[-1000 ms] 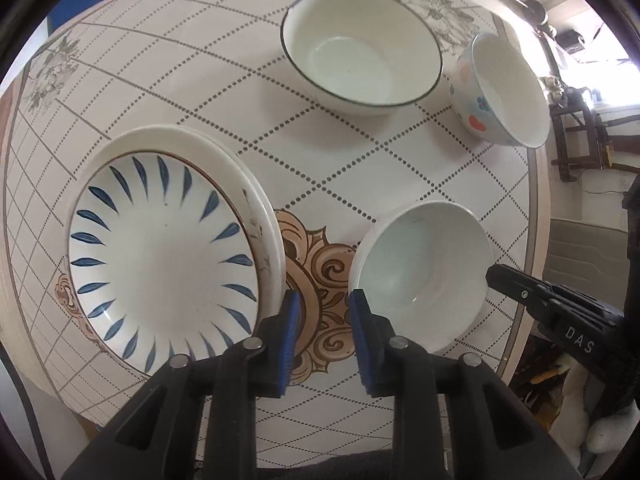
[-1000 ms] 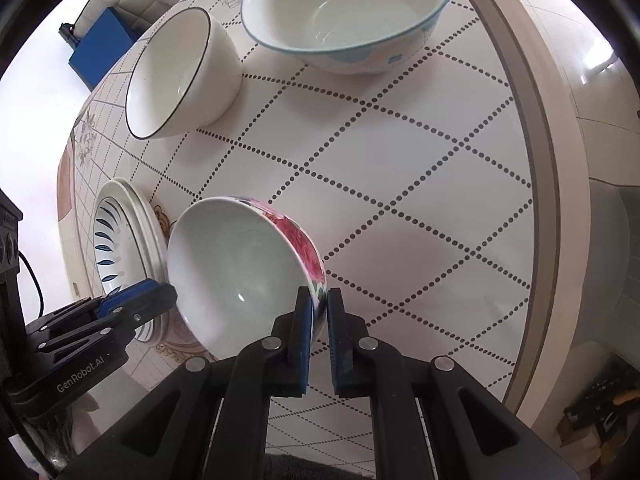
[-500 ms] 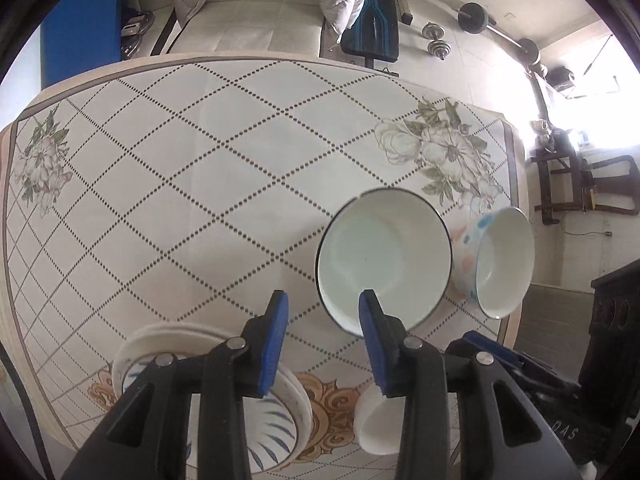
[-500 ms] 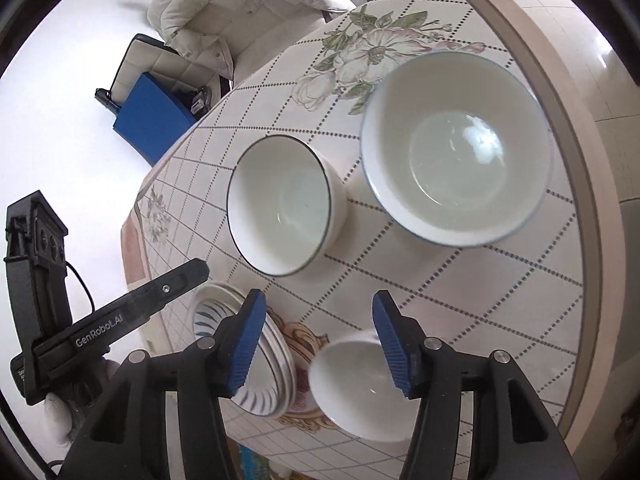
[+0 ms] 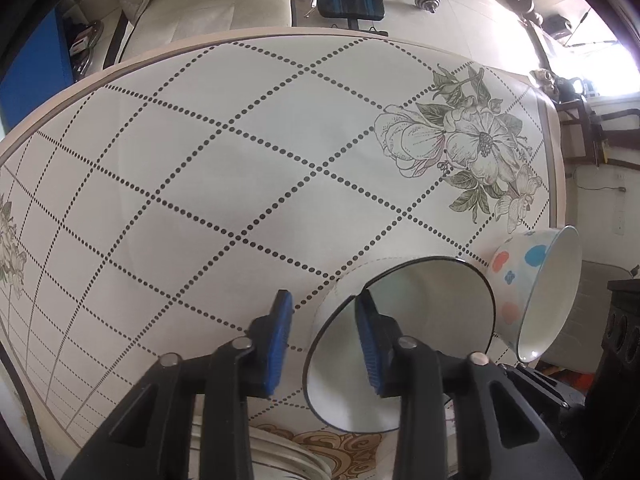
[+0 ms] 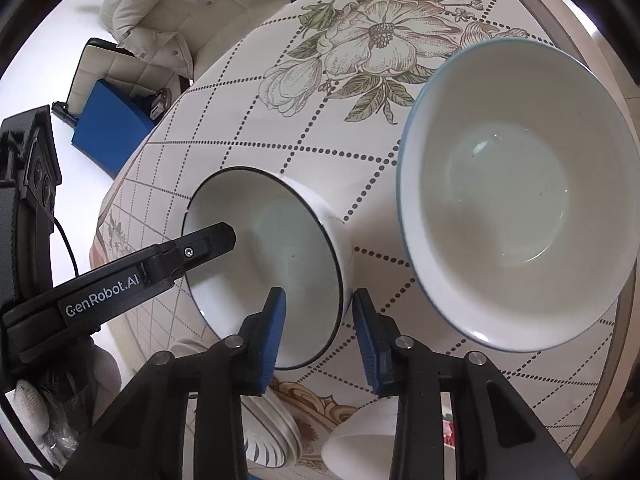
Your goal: Organize plates and bowls
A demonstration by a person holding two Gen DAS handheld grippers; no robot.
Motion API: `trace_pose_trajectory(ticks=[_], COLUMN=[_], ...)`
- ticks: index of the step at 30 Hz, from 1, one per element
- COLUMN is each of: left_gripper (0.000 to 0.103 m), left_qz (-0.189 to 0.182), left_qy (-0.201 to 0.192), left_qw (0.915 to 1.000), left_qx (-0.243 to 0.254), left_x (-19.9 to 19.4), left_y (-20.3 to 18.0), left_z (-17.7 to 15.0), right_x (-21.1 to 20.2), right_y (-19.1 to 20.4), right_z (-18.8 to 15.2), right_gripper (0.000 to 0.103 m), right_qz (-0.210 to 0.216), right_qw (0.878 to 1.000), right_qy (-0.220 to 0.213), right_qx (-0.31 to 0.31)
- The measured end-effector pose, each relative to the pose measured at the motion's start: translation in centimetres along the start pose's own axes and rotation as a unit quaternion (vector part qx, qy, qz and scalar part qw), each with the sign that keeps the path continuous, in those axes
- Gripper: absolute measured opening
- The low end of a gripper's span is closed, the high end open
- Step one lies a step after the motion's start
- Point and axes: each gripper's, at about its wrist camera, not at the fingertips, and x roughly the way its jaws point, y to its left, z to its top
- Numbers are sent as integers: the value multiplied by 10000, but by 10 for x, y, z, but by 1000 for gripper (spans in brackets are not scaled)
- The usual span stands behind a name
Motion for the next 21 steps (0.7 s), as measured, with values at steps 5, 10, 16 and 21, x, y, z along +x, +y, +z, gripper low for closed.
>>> trace_pose_trajectory(ticks=[5, 10, 16, 21], left_gripper=[15, 14, 13, 13], left_qz=[82, 124, 136, 117], left_qy=[-110, -228, -289, -366], left_qw=[9999, 9997, 9995, 9993], left_qx=[61, 36, 34, 43], left_x=[1, -7, -19, -36], left_y=[-2, -3, -3, -7], left_z=[1, -9, -22, -33], right_x=[10, 12, 10, 0], right_y=[-1, 7, 8, 15], right_z=[1, -3, -3, -6], right_gripper=[13, 11, 9, 9], right_qz=[-271, -513, -510, -488], right_qw=[9996, 9984, 9984, 9983], right_qy=[-53, -159, -101, -102], right_qx=[32, -162, -225, -306])
